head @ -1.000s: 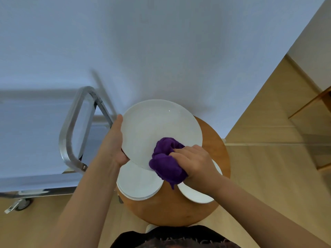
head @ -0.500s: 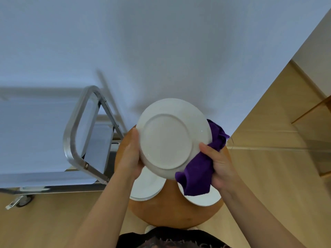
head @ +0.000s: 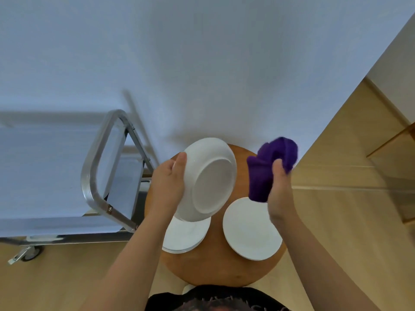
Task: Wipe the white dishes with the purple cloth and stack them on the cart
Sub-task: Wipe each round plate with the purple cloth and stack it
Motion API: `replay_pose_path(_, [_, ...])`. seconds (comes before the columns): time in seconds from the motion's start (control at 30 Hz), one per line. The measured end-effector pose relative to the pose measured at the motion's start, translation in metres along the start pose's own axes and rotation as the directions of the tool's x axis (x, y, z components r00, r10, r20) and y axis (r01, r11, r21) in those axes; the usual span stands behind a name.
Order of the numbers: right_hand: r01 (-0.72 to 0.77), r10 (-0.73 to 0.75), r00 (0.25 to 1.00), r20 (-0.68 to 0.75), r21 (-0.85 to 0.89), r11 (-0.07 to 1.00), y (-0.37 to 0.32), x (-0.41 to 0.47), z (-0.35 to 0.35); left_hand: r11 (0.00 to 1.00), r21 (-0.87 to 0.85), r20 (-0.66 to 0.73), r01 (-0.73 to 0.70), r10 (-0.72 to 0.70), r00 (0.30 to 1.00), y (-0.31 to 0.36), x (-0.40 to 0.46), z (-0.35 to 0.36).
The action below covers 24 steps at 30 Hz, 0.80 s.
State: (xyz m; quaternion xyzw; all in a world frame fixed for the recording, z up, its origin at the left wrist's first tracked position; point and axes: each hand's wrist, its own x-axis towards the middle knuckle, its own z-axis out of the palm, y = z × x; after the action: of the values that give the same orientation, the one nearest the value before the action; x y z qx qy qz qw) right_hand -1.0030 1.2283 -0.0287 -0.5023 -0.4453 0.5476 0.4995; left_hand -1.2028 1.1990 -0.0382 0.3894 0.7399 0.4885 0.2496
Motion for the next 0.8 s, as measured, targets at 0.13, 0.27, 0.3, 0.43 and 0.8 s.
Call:
replay_pose_path(0.13, [0.387, -0.162, 0.904, 0.396, -0.593, 0.707, -0.018, -0.008, 0.023, 0.991, 0.097, 0.015, -0.094, 0.093, 0.996, 0.010, -0.004, 0.008])
replay_pose_path(0.27, [0.498, -0.068, 0.836, 0.544, -0.701, 0.511, -0.023, 0.012, 0.012, 0.962, 0.178, 0.042, -0.207, 0.203, 0.978, 0.010, -0.013, -0.001])
replay_pose_path(0.3, [0.516, -0.033, 0.823, 0.567, -0.722, 0.460, -0.021, 0.018, 0.006, 0.951, 0.210, 0.058, -0.226, 0.219, 0.974, 0.010, -0.014, -0.004])
replay_pose_path(0.43, [0.651, -0.058, 0.725, 0.687, -0.656, 0.382, -0.016, 0.031, 0.000, 0.943, 0.216, 0.161, -0.255, 0.223, 0.961, 0.009, -0.012, -0.011])
replay_pose_path(0.8, [0.722, -0.379, 0.673, 0.635, -0.455, 0.521, -0.025, 0.028, 0.011, 0.988, -0.035, 0.145, -0.151, 0.155, 0.977, 0.014, -0.020, -0.006])
